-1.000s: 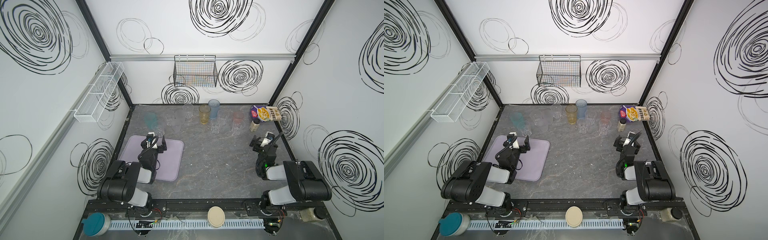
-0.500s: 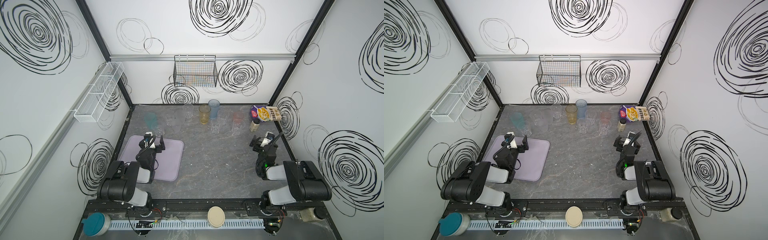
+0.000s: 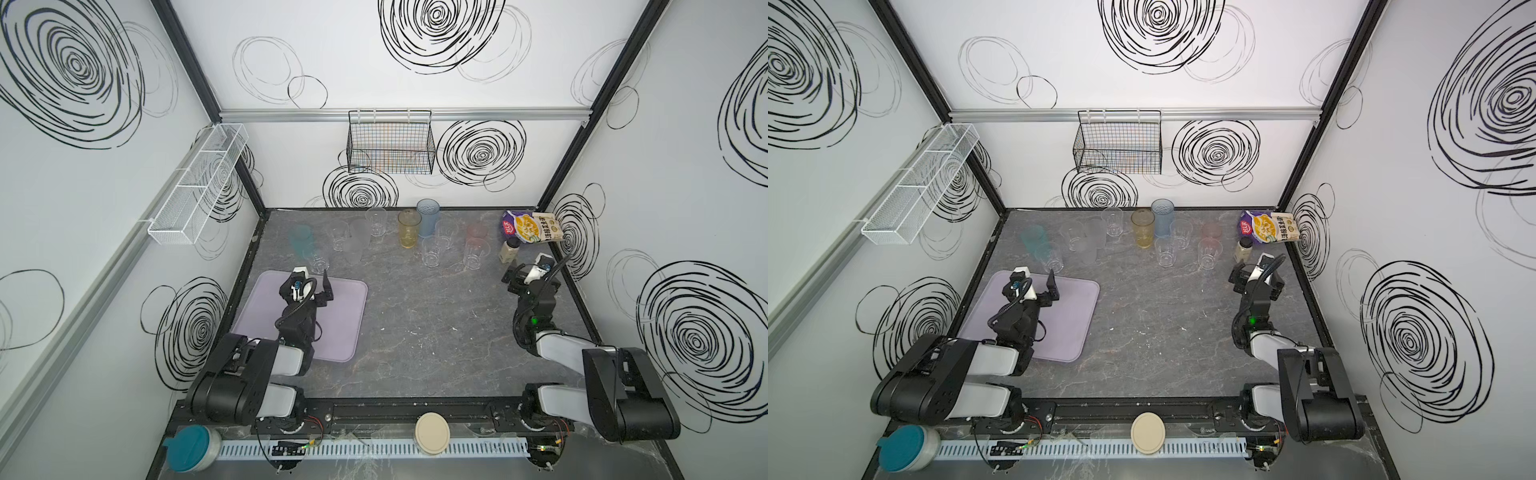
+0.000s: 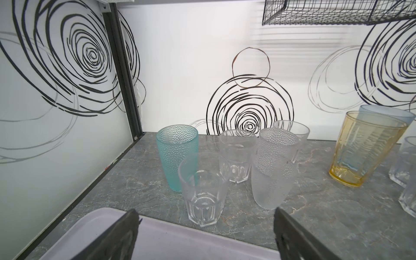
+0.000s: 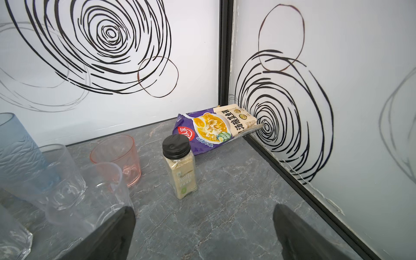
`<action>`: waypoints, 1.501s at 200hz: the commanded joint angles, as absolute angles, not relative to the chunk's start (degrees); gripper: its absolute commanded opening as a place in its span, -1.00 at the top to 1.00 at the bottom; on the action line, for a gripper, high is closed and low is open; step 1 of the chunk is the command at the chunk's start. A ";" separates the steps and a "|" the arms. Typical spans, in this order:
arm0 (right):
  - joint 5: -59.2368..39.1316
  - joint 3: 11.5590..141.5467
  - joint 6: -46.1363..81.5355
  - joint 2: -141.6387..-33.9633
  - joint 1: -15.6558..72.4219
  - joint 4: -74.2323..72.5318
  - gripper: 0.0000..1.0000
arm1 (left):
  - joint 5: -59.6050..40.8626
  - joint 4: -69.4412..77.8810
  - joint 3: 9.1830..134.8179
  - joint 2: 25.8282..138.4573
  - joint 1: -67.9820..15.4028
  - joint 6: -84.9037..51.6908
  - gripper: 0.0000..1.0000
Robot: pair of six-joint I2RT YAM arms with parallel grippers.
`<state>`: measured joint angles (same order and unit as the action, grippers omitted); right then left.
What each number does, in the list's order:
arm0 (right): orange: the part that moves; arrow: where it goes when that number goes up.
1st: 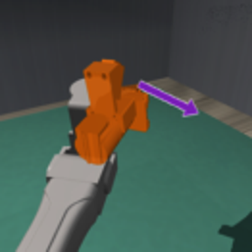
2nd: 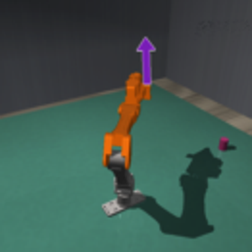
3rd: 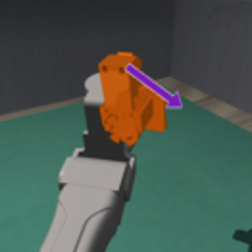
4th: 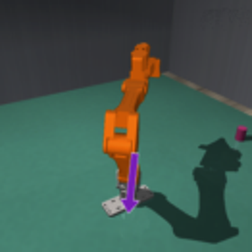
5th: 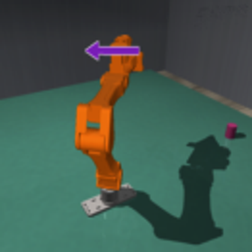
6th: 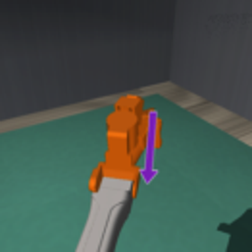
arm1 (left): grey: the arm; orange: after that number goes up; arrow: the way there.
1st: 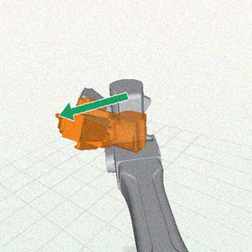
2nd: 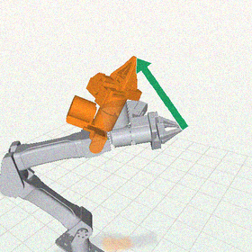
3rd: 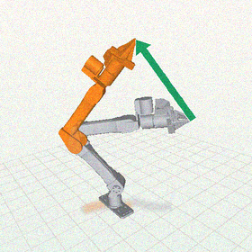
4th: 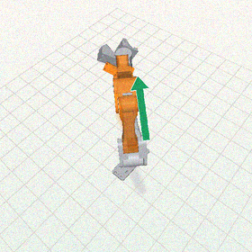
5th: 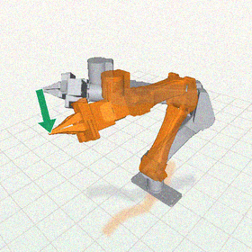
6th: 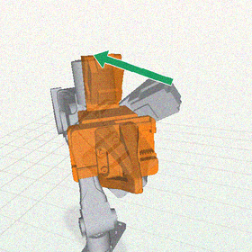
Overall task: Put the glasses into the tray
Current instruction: 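Raise both arms and swing the right gripper toward the lavender tray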
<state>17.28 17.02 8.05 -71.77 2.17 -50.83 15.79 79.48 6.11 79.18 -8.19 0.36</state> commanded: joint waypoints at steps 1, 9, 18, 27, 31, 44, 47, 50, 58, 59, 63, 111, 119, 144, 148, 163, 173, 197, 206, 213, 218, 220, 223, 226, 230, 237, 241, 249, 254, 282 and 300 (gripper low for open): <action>20.72 20.22 10.75 -68.87 3.70 -40.86 -1.00 | 20.82 81.30 5.14 74.99 -9.78 2.67 -0.92; 21.02 21.09 10.93 -67.80 4.26 -38.72 -1.00 | 21.98 79.45 5.24 73.10 -10.29 2.86 -0.92; 20.63 22.20 11.08 -66.47 4.80 -36.18 -1.00 | 23.83 76.94 5.48 70.77 -11.15 2.89 -0.92; 19.77 23.74 10.07 -65.14 5.28 -33.32 -1.00 | 24.78 75.12 5.62 68.54 -12.03 3.18 -0.92; 20.23 24.71 10.14 -64.46 5.78 -31.31 -1.00 | 25.22 74.47 5.55 67.54 -12.54 3.17 -0.92; 23.84 28.26 11.19 -62.56 7.74 -24.26 -1.00 | 25.88 72.72 5.63 64.44 -14.20 2.56 -0.92; 24.44 29.26 11.76 -62.16 8.15 -22.75 -1.00 | 26.03 72.22 5.79 63.84 -14.57 2.32 -0.92; 24.95 30.07 12.40 -61.70 8.58 -21.03 -1.00 | 26.39 71.70 5.93 63.23 -14.96 2.10 -0.92; 25.18 32.28 15.40 -60.39 9.41 -16.98 -1.00 | 28.09 69.99 6.67 62.02 -15.86 1.17 -0.92; 25.16 32.53 16.14 -60.25 9.50 -16.53 -1.00 | 28.24 69.76 6.81 61.95 -15.97 1.07 -0.92; 24.85 33.41 19.19 -59.57 9.56 -14.87 -1.00 | 29.27 68.91 7.23 61.47 -16.20 0.54 -0.92; -11.04 27.17 42.94 -52.82 -0.59 -18.73 -1.00 | 38.95 37.39 22.73 54.63 -18.15 -18.50 -0.92; -11.35 28.20 42.80 -52.41 0.03 -15.78 -0.98 | 33.68 31.75 26.06 54.47 -17.32 -20.51 -0.92; -8.57 31.17 41.61 -50.68 6.49 -7.83 -0.96 | 21.84 16.23 34.48 53.36 -13.54 -29.23 -0.92; -7.26 31.90 41.62 -50.63 8.08 -5.95 -0.96 | 20.94 14.18 34.97 52.83 -12.54 -31.81 -0.92; -4.38 33.92 42.47 -51.27 14.73 -1.20 -0.91 | 18.72 7.73 36.27 50.55 -9.45 -36.94 -0.92; -2.14 34.76 44.38 -52.47 19.90 0.93 -0.87 | 17.52 5.71 37.58 49.82 -9.72 -32.79 -0.91; 3.72 35.86 49.62 -57.80 34.38 2.59 -0.81 | 8.15 2.86 39.38 48.68 -11.45 -27.38 -0.92; 6.23 36.66 51.28 -60.70 39.58 3.00 -0.79 | 5.36 0.44 40.41 48.66 -12.54 -26.44 -0.92; 7.37 37.57 52.11 -63.53 43.04 2.99 -0.79 | 5.29 -2.66 41.37 48.90 -13.71 -26.28 -0.92; 7.87 38.41 52.60 -65.76 44.98 3.25 -0.77 | 5.66 -4.89 41.92 49.07 -14.34 -26.20 -0.92; 8.05 38.94 52.90 -66.58 45.85 3.52 -0.77 | 5.81 -5.88 42.10 49.23 -14.53 -26.15 -0.92; 8.42 39.61 53.29 -67.85 46.81 4.00 -0.76 | 6.04 -7.07 42.25 49.32 -14.92 -26.11 -0.92; 8.63 40.36 53.74 -69.26 47.67 4.42 -0.76 | 6.25 -8.10 42.35 49.50 -15.18 -26.06 -0.92; 8.91 41.50 54.17 -71.07 48.83 4.91 -0.75 | 6.75 -9.35 42.32 49.68 -15.48 -26.02 -0.92; 8.96 43.53 54.23 -74.15 50.73 5.44 -0.73 | 7.10 -10.83 41.83 49.76 -16.02 -26.06 -0.92; 8.93 44.80 54.23 -75.98 51.80 5.67 -0.73 | 7.20 -11.23 41.34 49.75 -16.28 -26.13 -0.92; 8.65 47.50 54.53 -79.72 53.32 6.35 -0.71 | 7.25 -11.45 40.00 49.46 -16.72 -26.71 -0.92; 7.98 49.29 54.58 -81.96 54.12 6.66 -0.70 | 7.29 -11.22 39.01 49.20 -17.03 -27.02 -0.92; 5.91 60.28 55.17 -94.79 57.90 9.97 -0.68 | 9.05 -9.08 35.07 47.90 -17.48 -29.65 -0.92; 4.93 64.49 56.98 -101.50 59.01 11.11 -0.62 | 8.12 -6.76 33.85 48.44 -17.40 -33.17 -0.97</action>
